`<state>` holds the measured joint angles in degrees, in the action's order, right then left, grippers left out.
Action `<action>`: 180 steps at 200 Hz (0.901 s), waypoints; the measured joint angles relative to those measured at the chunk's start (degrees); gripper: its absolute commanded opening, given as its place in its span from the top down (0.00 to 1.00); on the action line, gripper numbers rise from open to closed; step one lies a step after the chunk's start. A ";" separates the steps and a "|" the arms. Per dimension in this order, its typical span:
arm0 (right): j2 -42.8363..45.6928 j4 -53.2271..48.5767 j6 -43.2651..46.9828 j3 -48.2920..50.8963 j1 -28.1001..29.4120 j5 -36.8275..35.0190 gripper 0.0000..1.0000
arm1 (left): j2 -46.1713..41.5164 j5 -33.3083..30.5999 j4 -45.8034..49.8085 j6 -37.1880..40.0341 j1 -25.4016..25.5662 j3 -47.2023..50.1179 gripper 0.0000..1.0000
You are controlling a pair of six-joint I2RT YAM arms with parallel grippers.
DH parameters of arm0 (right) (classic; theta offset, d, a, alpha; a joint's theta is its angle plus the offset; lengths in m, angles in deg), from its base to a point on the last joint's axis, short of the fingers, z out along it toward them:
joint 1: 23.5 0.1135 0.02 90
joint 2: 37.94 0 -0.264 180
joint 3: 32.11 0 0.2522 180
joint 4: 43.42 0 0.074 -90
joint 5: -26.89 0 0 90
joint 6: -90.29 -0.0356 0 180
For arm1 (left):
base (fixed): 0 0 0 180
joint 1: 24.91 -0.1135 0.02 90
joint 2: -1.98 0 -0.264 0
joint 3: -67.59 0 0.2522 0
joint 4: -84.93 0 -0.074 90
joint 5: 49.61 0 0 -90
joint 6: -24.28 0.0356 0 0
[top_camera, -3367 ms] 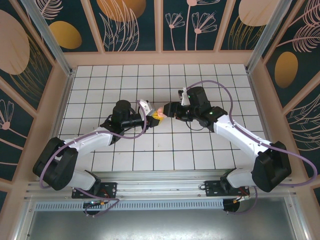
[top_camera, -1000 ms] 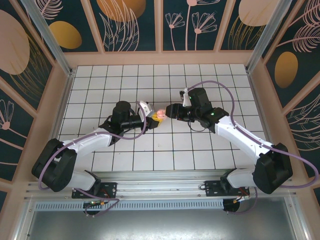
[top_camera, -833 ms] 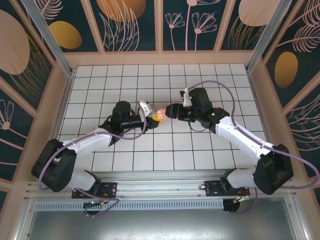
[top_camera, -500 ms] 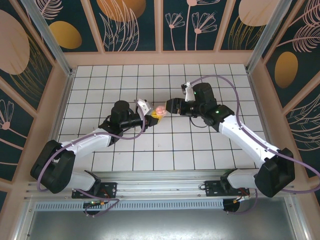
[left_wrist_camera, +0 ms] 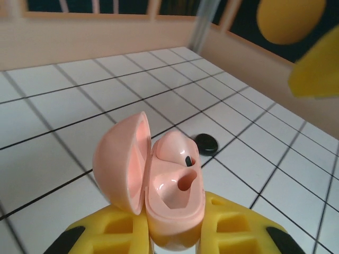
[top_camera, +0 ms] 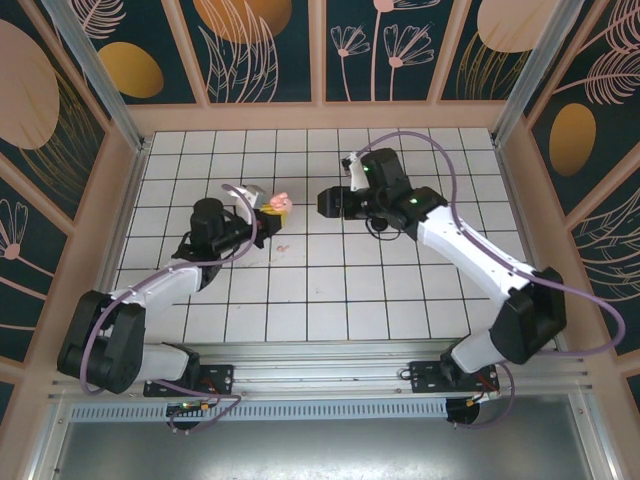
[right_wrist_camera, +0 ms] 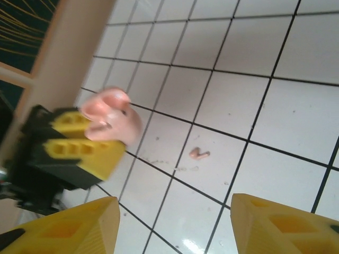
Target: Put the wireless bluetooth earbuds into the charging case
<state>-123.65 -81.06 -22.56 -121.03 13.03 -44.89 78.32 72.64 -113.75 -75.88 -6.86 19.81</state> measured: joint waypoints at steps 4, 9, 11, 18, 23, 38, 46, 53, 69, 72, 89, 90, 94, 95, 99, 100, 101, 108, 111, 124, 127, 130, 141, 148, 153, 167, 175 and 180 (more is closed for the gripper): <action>-1.03 -0.57 0.15 -0.68 0.28 -0.22 0.43 | -0.26 -0.13 -0.26 -0.72 -0.63 0.44 0.91; -2.29 -1.31 0.46 -1.57 0.61 -0.50 0.43 | -0.59 -0.35 -0.61 -1.64 -1.53 1.05 0.91; -2.97 -1.57 0.72 -2.01 0.85 -0.57 0.43 | -0.68 -0.42 -0.72 -2.01 -1.84 1.22 0.91; -4.79 -2.64 1.42 -3.39 1.44 -0.87 0.43 | -1.16 -0.87 -1.03 -3.39 -3.13 2.03 0.91; -6.27 -3.56 1.84 -4.61 1.92 -1.29 0.43 | -1.44 -1.11 -1.27 -4.20 -3.91 2.54 0.91; -10.60 -6.01 3.69 -8.55 3.48 -2.25 0.44 | -2.23 -2.14 -1.92 -6.69 -6.10 3.85 0.91; -12.92 -7.34 4.87 -10.95 4.28 -2.84 0.44 | -2.73 -2.86 -2.23 -8.13 -7.23 4.63 0.91; -14.86 -8.57 5.97 -13.09 4.96 -3.41 0.44 | -3.04 -3.26 -2.47 -9.20 -8.13 5.27 0.91; -19.82 -11.28 8.22 -18.60 6.51 -4.59 0.45 | -3.23 -4.37 -2.93 -11.52 -9.99 6.43 0.91; -20.79 -11.74 8.72 -19.54 6.73 -4.66 0.45 | -3.23 -4.52 -2.93 -12.07 -10.36 6.62 0.91; -26.21 -14.93 10.45 -25.55 7.91 -5.42 0.46 | -3.23 -5.09 -3.48 -14.29 -12.35 7.80 0.91; -26.47 -15.10 10.56 -25.79 7.98 -5.42 0.46 | -3.23 -5.11 -3.48 -14.43 -12.41 7.87 0.91; -27.82 -16.00 11.06 -27.32 8.31 -5.70 0.47 | -3.23 -5.33 -3.72 -14.93 -12.83 8.17 0.91; -28.02 -16.11 11.08 -27.54 8.35 -5.79 0.47 | -3.23 -5.38 -3.80 -15.08 -12.96 8.28 0.91; -29.24 -16.55 11.91 -28.63 8.61 -5.90 0.47 | -3.23 -5.53 -3.87 -15.52 -13.27 8.55 0.91; -29.42 -16.65 12.02 -28.81 8.63 -5.97 0.47 | -3.23 -5.57 -3.89 -15.58 -13.35 8.59 0.91; -29.57 -16.74 12.09 -28.96 8.68 -6.08 0.47 | -3.23 -5.66 -3.96 -15.74 -13.49 8.68 0.91; -31.30 -17.49 13.40 -30.42 9.05 -6.38 0.47 | -3.23 -5.92 -4.22 -16.37 -13.99 9.18 0.91; -31.91 -17.64 14.12 -30.84 9.25 -6.29 0.47 | -3.23 -6.05 -4.26 -16.65 -14.19 9.35 0.91; -33.81 -17.75 17.73 -31.34 9.90 -6.08 0.49 | -3.21 -6.58 -4.46 -17.64 -14.84 9.97 0.91; -34.10 -17.77 18.51 -31.32 10.05 -5.95 0.49 | -3.21 -6.71 -4.46 -17.86 -14.97 10.05 0.91; -34.29 -17.75 19.17 -31.26 10.14 -5.79 0.49 | -3.21 -6.80 -4.48 -18.05 -15.10 10.10 0.91; -34.40 -15.82 23.30 -29.31 10.51 -4.85 0.49 | -3.17 -6.91 -4.72 -18.67 -15.50 10.14 0.91; -34.18 -14.67 26.08 -28.02 10.64 -4.22 0.48 | -3.15 -7.08 -4.92 -18.93 -15.69 10.14 0.91; -34.05 -13.44 28.63 -26.88 10.71 -3.65 0.48 | -3.13 -7.10 -5.07 -19.04 -15.82 10.14 0.91; -33.73 -10.56 35.01 -23.82 10.67 -1.90 0.46 | -2.91 -7.26 -5.40 -19.37 -16.17 10.14 0.91; -33.73 -9.73 39.12 -22.71 10.47 -0.68 0.46 | -2.64 -7.26 -5.73 -19.56 -16.28 10.14 0.91; -33.73 -9.31 42.03 -22.27 10.29 0.09 0.48 | -2.40 -7.26 -5.95 -19.71 -16.35 10.16 0.91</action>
<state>-157.38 -90.37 19.47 -143.30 23.33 -44.80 75.91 65.39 -119.70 -95.59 -23.21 29.97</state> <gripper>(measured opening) 0.535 0.178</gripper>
